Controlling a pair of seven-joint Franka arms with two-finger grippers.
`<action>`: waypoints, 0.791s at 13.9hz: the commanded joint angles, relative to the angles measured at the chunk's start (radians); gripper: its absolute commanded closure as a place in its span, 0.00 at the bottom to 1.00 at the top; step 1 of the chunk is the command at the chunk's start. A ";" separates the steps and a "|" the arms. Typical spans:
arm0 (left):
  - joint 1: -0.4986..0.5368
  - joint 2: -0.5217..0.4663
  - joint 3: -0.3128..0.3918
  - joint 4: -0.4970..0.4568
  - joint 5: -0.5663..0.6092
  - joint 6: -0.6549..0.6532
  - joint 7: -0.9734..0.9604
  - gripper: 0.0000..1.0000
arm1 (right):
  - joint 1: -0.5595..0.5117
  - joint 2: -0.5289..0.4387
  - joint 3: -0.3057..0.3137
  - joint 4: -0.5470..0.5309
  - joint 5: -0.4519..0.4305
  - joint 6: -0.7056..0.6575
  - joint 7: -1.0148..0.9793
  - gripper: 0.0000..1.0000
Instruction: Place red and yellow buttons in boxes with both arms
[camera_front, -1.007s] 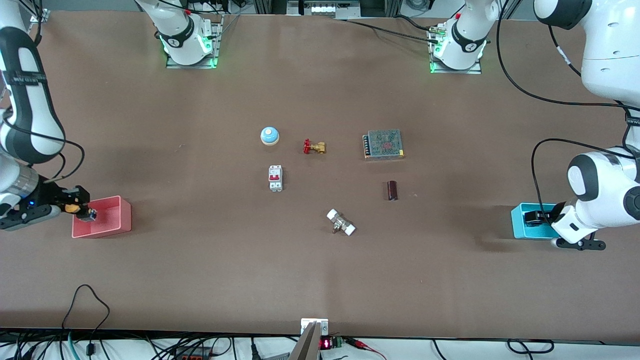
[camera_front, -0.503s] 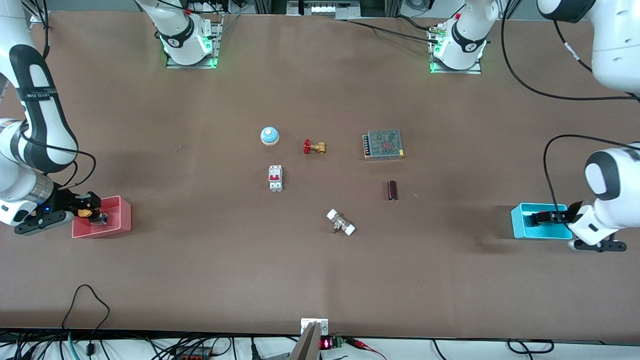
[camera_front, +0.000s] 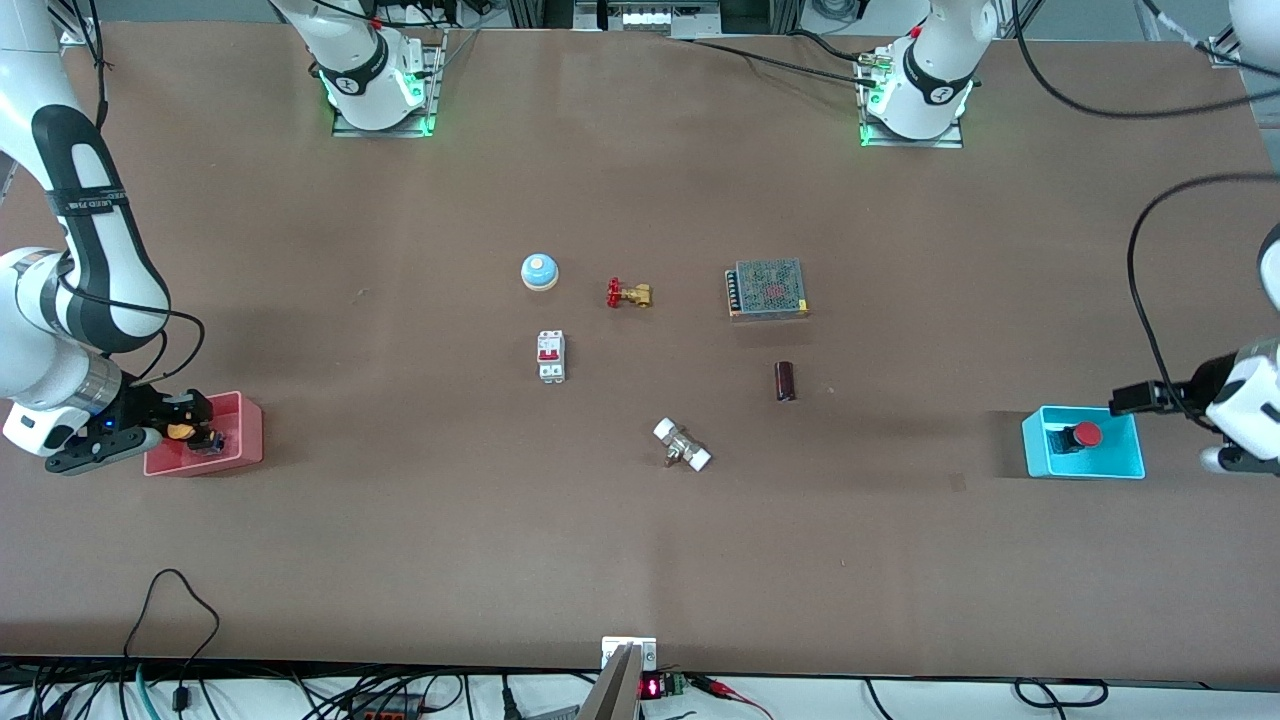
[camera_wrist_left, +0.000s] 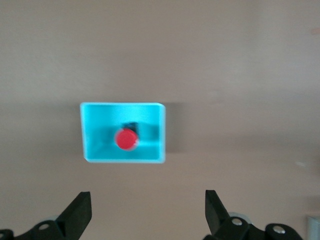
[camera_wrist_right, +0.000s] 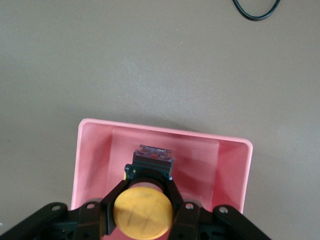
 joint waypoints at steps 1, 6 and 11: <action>0.002 -0.040 -0.091 0.106 0.004 -0.153 -0.115 0.00 | 0.001 0.016 -0.002 0.018 0.010 0.008 0.003 0.66; 0.001 -0.094 -0.167 0.212 0.000 -0.329 -0.126 0.00 | 0.001 0.024 -0.002 0.015 0.010 0.019 0.003 0.44; 0.005 -0.085 -0.167 0.193 0.013 -0.347 -0.117 0.00 | 0.001 0.024 -0.002 0.015 0.010 0.018 0.003 0.41</action>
